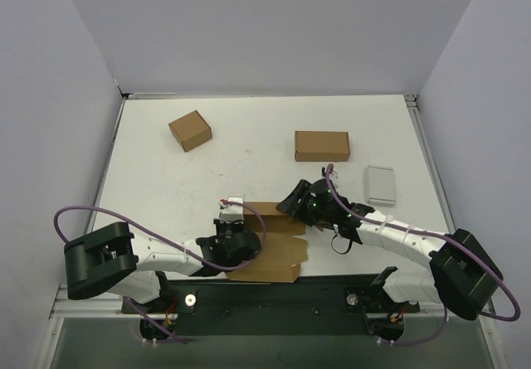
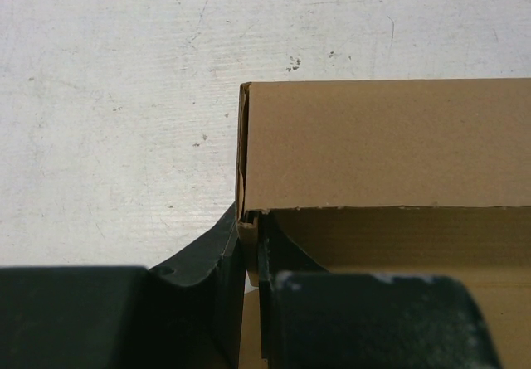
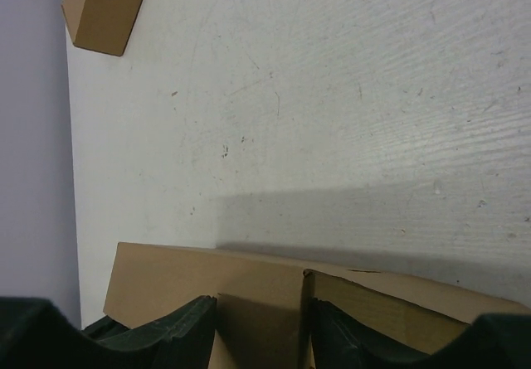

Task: Fold the paper box

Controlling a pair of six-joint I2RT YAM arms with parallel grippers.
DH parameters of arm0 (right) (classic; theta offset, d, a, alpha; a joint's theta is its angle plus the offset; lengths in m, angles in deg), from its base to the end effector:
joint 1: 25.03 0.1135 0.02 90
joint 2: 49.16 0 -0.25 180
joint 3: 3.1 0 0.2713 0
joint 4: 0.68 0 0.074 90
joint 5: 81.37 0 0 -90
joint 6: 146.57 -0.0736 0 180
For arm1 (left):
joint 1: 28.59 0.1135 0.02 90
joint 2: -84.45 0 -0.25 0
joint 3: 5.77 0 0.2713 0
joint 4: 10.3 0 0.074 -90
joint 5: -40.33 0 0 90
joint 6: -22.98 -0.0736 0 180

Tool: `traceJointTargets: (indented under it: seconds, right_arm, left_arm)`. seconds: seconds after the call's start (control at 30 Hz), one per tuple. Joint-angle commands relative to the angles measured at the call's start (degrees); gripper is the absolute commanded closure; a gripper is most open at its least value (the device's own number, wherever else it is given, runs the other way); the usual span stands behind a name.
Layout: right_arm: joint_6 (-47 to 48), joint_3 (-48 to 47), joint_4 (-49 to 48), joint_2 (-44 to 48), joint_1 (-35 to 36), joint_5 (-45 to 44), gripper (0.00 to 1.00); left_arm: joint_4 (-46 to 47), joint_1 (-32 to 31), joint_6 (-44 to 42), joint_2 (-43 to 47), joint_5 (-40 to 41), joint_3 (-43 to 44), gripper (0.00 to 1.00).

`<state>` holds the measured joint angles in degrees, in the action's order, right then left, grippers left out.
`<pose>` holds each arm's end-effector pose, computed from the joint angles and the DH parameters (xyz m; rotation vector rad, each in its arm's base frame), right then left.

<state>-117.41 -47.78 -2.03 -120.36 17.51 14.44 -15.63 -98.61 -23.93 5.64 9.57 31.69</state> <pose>0.2274 0.2188 0.1664 0.2849 2.2229 1.1865 0.1455 -0.2150 0.0983 0.0253 1.9521 -0.0343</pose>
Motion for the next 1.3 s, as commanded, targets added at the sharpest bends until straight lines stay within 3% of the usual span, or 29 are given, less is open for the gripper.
traceJointTargets:
  seconds: [0.0,0.23,0.47,0.6,0.63,0.73,0.97,1.17,1.27]
  right_arm:
    - [-7.35,4.38,-8.53,1.06,-0.36,-0.79,0.55]
    - [-15.62,9.92,-18.73,1.15,-0.44,-3.25,0.66]
    - [-17.03,10.81,-18.22,2.38,-0.36,-5.63,0.77]
    - [-17.12,11.25,-17.25,2.91,-0.44,-8.08,0.85]
    - [-16.86,11.51,-17.25,2.99,-0.44,-8.35,0.91]
    - [-16.77,11.6,-16.81,3.08,-0.44,-8.97,0.98]
    - [-17.38,12.47,-17.42,3.26,-0.44,-10.37,1.0]
    - [-16.77,13.0,-17.25,4.84,-0.36,-11.69,1.0]
    - [-15.98,13.35,-16.02,6.59,-0.27,-12.22,0.89]
  left_arm:
    - [-3.31,-1.61,1.47,-1.0,-3.34,1.15,1.0]
    - [-4.89,-3.81,2.61,-2.49,-2.29,3.0,1.0]
    - [-6.74,-4.51,3.32,-2.5,-1.94,4.23,1.0]
    - [-6.3,-4.95,-0.27,0.31,-1.76,4.23,0.64]
    - [-6.13,-4.95,-0.81,0.75,-1.41,3.97,0.46]
    - [-1.75,-5.04,-6.78,2.6,-3.42,2.92,0.31]
    - [2.75,-6.62,-16.44,7.07,-10.44,1.6,0.24]
    - [-1.63,-6.97,-16.29,17.95,-18.63,1.15,0.21]
    - [-7.34,-5.49,-12.87,25.33,-20.83,2.91,0.19]
